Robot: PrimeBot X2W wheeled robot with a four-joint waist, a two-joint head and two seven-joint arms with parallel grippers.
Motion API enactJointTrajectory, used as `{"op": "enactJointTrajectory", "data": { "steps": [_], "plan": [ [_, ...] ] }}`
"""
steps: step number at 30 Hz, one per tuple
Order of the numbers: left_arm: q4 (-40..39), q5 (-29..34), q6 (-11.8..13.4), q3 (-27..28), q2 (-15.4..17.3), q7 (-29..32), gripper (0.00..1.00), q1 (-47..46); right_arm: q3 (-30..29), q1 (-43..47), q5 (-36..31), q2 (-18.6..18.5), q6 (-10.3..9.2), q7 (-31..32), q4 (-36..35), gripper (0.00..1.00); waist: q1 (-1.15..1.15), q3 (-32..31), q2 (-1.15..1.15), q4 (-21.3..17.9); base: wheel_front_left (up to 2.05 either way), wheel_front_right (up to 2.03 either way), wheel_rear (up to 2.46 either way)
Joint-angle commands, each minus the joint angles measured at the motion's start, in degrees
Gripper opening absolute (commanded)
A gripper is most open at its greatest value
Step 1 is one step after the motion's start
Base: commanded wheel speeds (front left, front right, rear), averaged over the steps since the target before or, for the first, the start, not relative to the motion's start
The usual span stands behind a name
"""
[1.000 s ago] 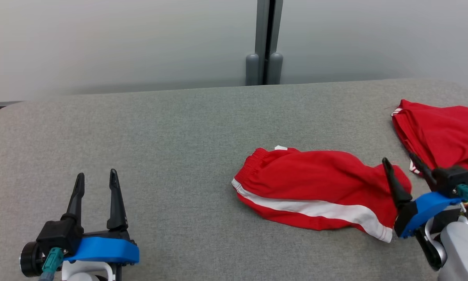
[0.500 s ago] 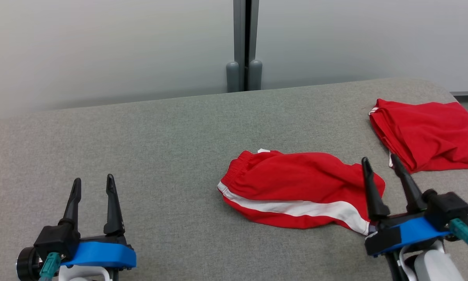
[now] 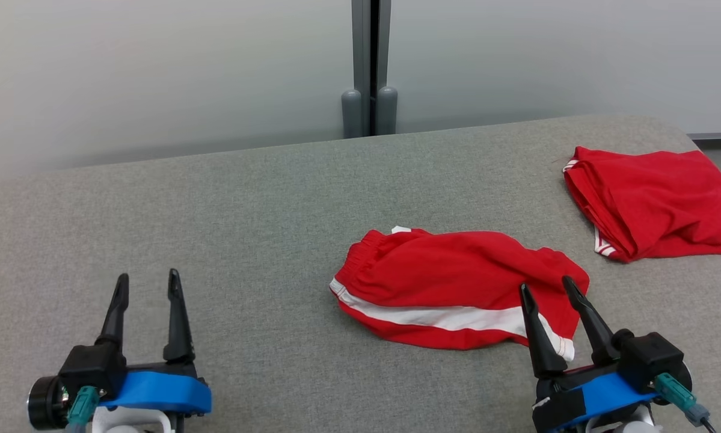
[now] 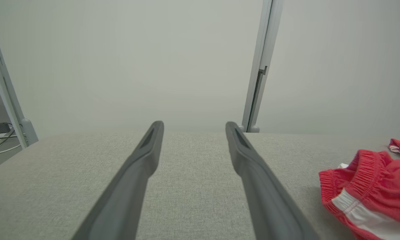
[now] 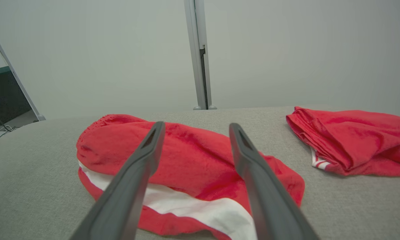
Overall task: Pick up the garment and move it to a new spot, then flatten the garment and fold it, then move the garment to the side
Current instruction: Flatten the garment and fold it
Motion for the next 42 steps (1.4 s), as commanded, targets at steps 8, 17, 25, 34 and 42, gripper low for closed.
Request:
{"op": "enactJointTrajectory", "data": {
  "steps": [8,17,25,34,42],
  "plan": [
    [3.3,0.2,-2.2,-8.4,2.7,-0.3,1.0,-6.3,0.1,-2.1,-0.3,-0.4,0.02,-0.2,0.5,1.0,0.0,1.0,0.0,-1.6,0.0,0.0,0.0],
    [11.0,-5.4,-2.3,-23.5,6.6,0.6,1.0,-12.0,-0.1,-2.8,0.5,-0.7,0.02,-0.2,1.0,1.0,0.0,2.6,0.0,-4.3,0.0,0.0,0.0],
    [17.5,-11.3,-2.3,-33.4,9.8,1.5,1.0,-15.6,-0.2,-3.8,0.8,-1.1,0.02,-0.2,1.2,1.0,0.0,4.3,0.0,-6.8,0.0,0.0,0.0],
    [24.1,-15.2,-2.3,-41.8,11.7,1.8,1.0,-21.9,0.2,-5.0,1.1,-1.2,0.02,-0.2,1.9,1.0,0.0,6.0,0.0,-9.8,0.0,0.0,0.0],
    [30.4,-18.8,-2.3,-46.2,10.4,1.3,0.0,-25.8,-0.4,-4.6,1.5,-1.4,0.02,-0.2,2.2,1.0,0.0,6.2,0.0,-10.8,0.0,0.0,0.0]
  ]
}}
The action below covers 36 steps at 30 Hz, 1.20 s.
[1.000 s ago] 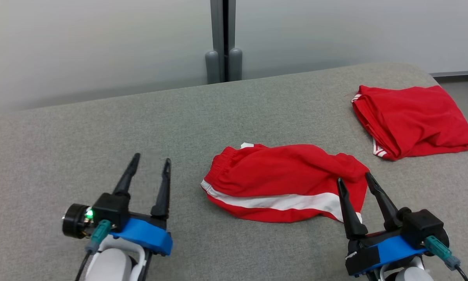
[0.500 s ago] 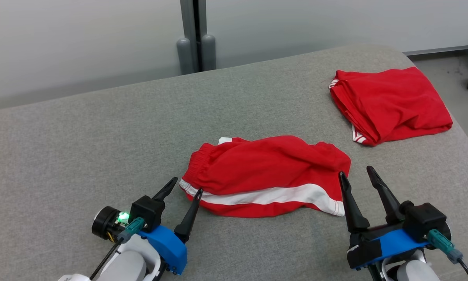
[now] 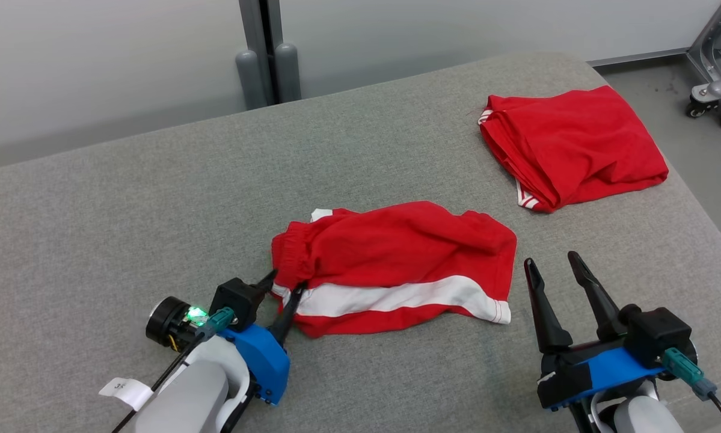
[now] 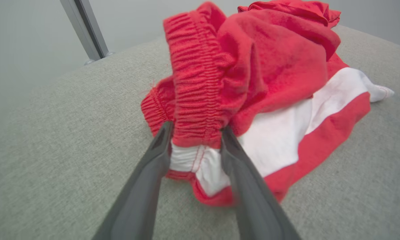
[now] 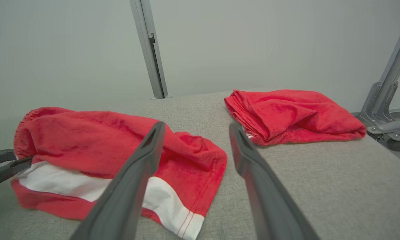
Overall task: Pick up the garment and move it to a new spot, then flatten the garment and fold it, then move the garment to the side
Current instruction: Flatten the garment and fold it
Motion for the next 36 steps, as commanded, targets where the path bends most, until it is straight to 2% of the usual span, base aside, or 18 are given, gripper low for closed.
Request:
{"op": "enactJointTrajectory", "data": {
  "steps": [1,4,9,17,24,29,30,31,32,36],
  "plan": [
    [0.6,-0.5,0.0,-0.2,-0.3,-0.4,0.0,-0.9,-0.2,-0.3,0.1,-0.4,0.02,-0.2,0.1,1.0,-0.01,0.0,0.0,0.1,0.0,0.0,0.0],
    [2.2,-1.8,0.0,-0.8,-0.8,-1.0,0.0,-1.5,-0.8,0.0,0.0,-0.3,0.02,-0.2,0.0,1.0,-0.01,-0.2,0.0,0.9,0.0,0.0,0.0],
    [1.8,-3.5,0.8,2.4,-1.0,-1.8,0.0,0.3,-1.1,0.8,-0.2,-0.3,0.02,-0.2,-0.3,1.0,-0.01,-1.3,0.0,3.6,0.0,0.0,0.0],
    [-9.3,-3.0,3.9,8.4,1.5,-1.9,0.0,9.2,-1.4,2.3,-0.2,-0.6,0.02,-0.2,0.4,1.0,-0.01,-3.9,0.0,10.0,0.0,0.0,0.0],
    [-16.2,-4.2,6.7,10.4,3.7,-1.9,0.0,18.6,-1.1,3.0,0.1,-0.5,0.02,-0.2,1.6,1.0,-0.01,-5.4,0.0,13.9,0.0,0.0,0.0],
    [-19.3,-5.7,8.0,10.2,4.0,-0.7,0.0,23.2,-1.3,3.9,0.1,0.0,0.02,-0.2,2.2,1.0,-0.01,-6.0,0.0,15.3,0.0,0.0,0.0],
    [-19.7,-5.7,8.2,10.1,4.0,-0.6,0.07,23.5,-1.2,3.9,0.2,0.0,0.02,-0.2,2.4,1.0,-0.01,-6.1,0.0,15.4,0.0,0.0,0.0],
    [-20.1,-5.8,8.4,10.2,3.7,-0.8,0.8,23.7,-1.2,3.9,0.2,0.0,0.02,-0.2,2.5,1.0,-0.01,-6.3,0.0,15.4,0.0,0.0,0.0],
    [-20.5,-5.8,8.6,10.3,3.4,-0.9,1.0,23.9,-1.0,4.0,0.3,0.0,0.02,-0.2,2.7,1.0,-0.01,-6.5,0.0,15.4,0.0,0.0,0.0],
    [-23.1,-5.5,9.0,11.4,2.5,-1.5,1.0,23.9,-1.1,4.2,0.6,-0.5,0.02,-0.2,3.1,1.0,-0.01,-7.6,0.0,15.0,0.0,0.0,0.0]
  ]
}}
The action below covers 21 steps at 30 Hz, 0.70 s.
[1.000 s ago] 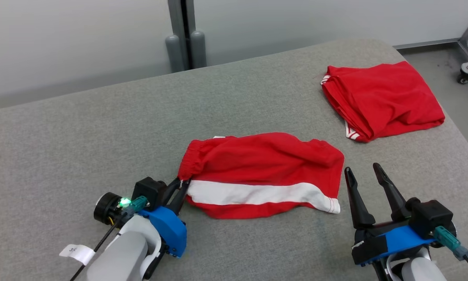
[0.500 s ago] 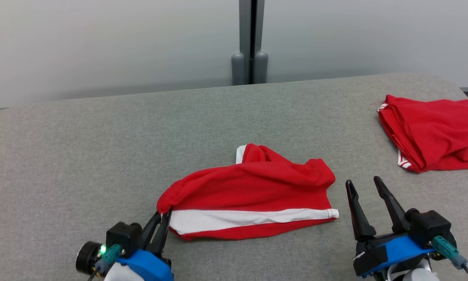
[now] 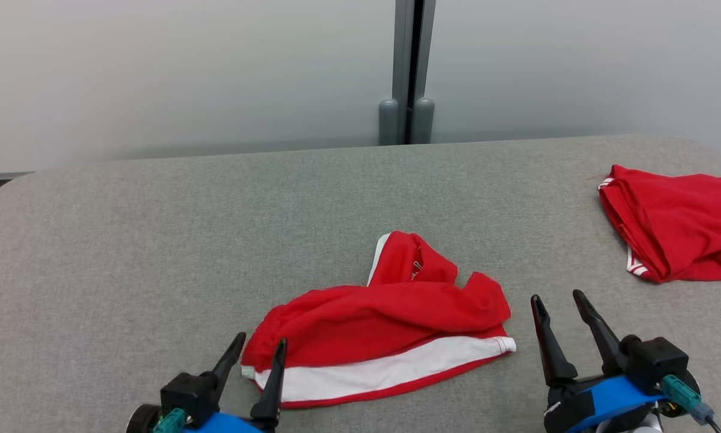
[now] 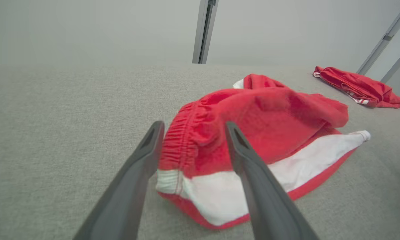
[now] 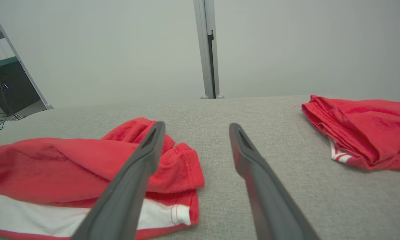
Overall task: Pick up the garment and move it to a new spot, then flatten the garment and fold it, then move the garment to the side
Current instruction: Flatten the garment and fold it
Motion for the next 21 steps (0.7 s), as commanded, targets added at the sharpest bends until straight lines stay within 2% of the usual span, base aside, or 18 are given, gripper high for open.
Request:
{"op": "enactJointTrajectory", "data": {
  "steps": [1,7,16,21],
  "plan": [
    [-1.5,0.3,0.2,1.0,-0.3,-0.4,1.0,-0.2,-0.3,0.6,0.2,-0.5,0.02,-0.2,0.0,1.0,0.01,-0.4,0.0,-0.3,0.0,0.0,0.0],
    [-7.8,2.7,-0.3,5.0,-1.9,-0.6,1.0,1.1,-0.8,1.1,0.1,-0.7,0.02,-0.2,-0.3,1.0,0.01,-1.3,0.0,-1.1,0.0,0.0,0.0],
    [-13.4,9.1,1.4,17.0,-4.6,-0.7,1.0,3.8,-1.3,1.4,-0.3,-0.7,0.02,-0.2,-0.7,1.0,0.01,-1.8,0.0,-2.6,0.0,0.0,0.0],
    [-13.3,12.3,0.8,23.4,-6.1,-0.7,1.0,5.4,-1.7,1.8,-0.6,-0.6,0.02,-0.2,-1.1,1.0,0.01,-1.8,0.0,-3.2,0.0,0.0,0.0]
  ]
}}
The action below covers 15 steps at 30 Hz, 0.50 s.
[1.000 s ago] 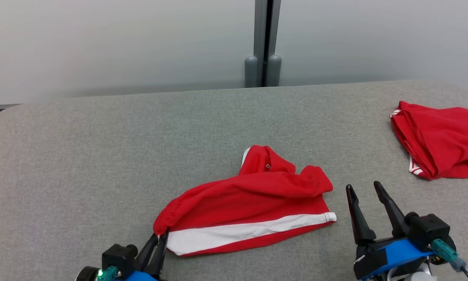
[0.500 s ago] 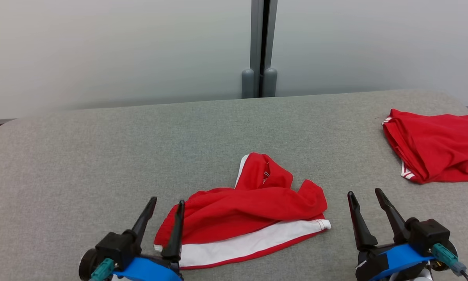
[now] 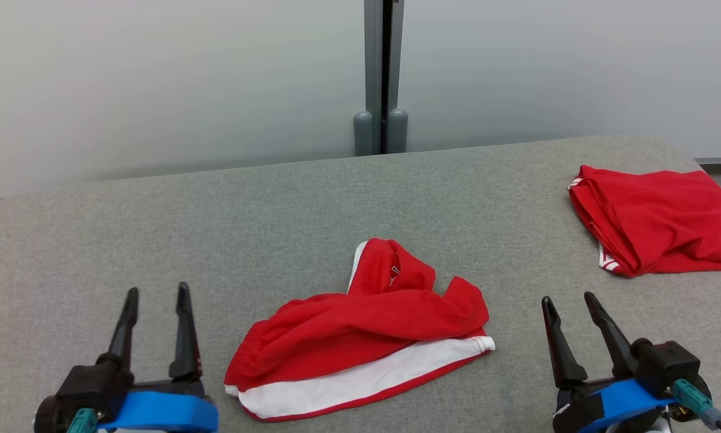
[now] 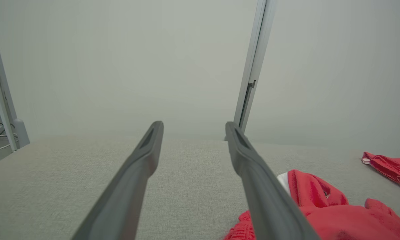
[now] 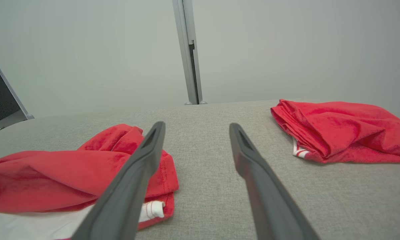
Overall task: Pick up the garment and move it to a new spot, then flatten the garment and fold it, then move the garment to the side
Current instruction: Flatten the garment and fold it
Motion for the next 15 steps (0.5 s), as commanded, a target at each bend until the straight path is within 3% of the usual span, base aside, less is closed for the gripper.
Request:
{"op": "enactJointTrajectory", "data": {
  "steps": [1,15],
  "plan": [
    [0.1,1.0,-0.4,1.7,-0.6,-0.2,1.0,0.9,-0.3,0.9,-0.5,-0.1,0.02,-0.2,-0.3,1.0,0.0,0.0,0.0,-0.1,0.0,0.0,0.0],
    [7.7,7.3,-5.0,9.6,-3.8,-0.2,1.0,0.4,1.0,2.6,-1.0,-0.6,0.02,-0.2,1.0,1.0,0.0,0.0,0.0,-0.2,0.0,0.0,0.0]
  ]
}}
